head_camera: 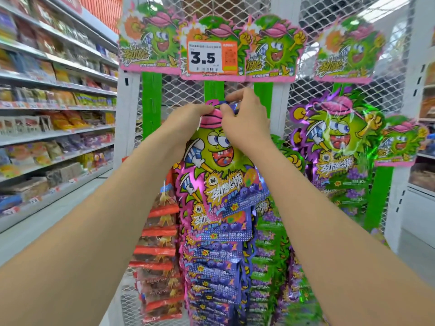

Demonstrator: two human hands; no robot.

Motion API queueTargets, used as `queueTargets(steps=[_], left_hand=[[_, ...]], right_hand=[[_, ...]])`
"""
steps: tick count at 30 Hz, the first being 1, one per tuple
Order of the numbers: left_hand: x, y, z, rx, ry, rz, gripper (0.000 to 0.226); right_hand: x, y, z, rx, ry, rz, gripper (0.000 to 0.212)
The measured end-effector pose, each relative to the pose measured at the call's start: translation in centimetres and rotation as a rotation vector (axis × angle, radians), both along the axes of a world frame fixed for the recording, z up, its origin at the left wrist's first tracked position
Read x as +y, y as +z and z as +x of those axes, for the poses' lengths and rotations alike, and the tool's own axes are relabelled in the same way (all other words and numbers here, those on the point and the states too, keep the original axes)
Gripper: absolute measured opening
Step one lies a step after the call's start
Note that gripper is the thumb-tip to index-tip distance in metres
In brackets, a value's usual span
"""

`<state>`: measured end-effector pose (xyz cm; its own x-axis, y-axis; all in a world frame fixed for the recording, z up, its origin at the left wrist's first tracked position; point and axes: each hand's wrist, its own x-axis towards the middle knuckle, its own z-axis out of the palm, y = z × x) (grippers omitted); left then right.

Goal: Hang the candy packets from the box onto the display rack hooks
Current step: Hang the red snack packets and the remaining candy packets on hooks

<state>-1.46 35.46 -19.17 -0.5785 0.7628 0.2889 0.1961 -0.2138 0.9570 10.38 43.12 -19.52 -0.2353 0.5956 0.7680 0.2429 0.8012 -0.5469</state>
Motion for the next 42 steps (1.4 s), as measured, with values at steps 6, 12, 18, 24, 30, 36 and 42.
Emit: queueTargets(steps=[6, 12, 18, 24, 30, 36, 42], left_hand=[[-0.4, -1.0, 0.1, 0.145, -0.065, 0.081, 0.015], [-0.6, -1.3, 0.1, 0.196, -0.023, 0.07, 0.015], [-0.8, -0.3, -0.2, 0.054, -0.027, -0.003, 0.064], [-2.1, 0.9, 0.9, 0.097, -0.054, -0.057, 0.039], [-2.1, 0.4, 1.3, 0.005, -0.049, -0.009, 0.024], [-1.3, -1.5, 0.0, 0.399, 0.095, 0.106, 0.026], [-0.9, -4.7, -0.8, 1.112, 0.729, 0.112, 0.038]], right_hand=[[0.8, -3.1, 0.6, -0.032, 0.039, 0.008, 0.013], [0.9, -3.6, 2.1, 0.131, 0.134, 0.205, 0.018], [0.4, -1.8, 1.9, 0.189, 0.084, 0.296, 0.016], [0.1, 0.9, 0.5, 0.11, 0.004, 0.236, 0.016], [0.2, 0.3, 0.0, 0.048, -0.013, 0.102, 0.014], [0.8, -1.7, 0.4, 0.025, -0.018, 0.2, 0.012], [1.3, -3.1, 1.2, -0.167, -0.157, 0.354, 0.03]])
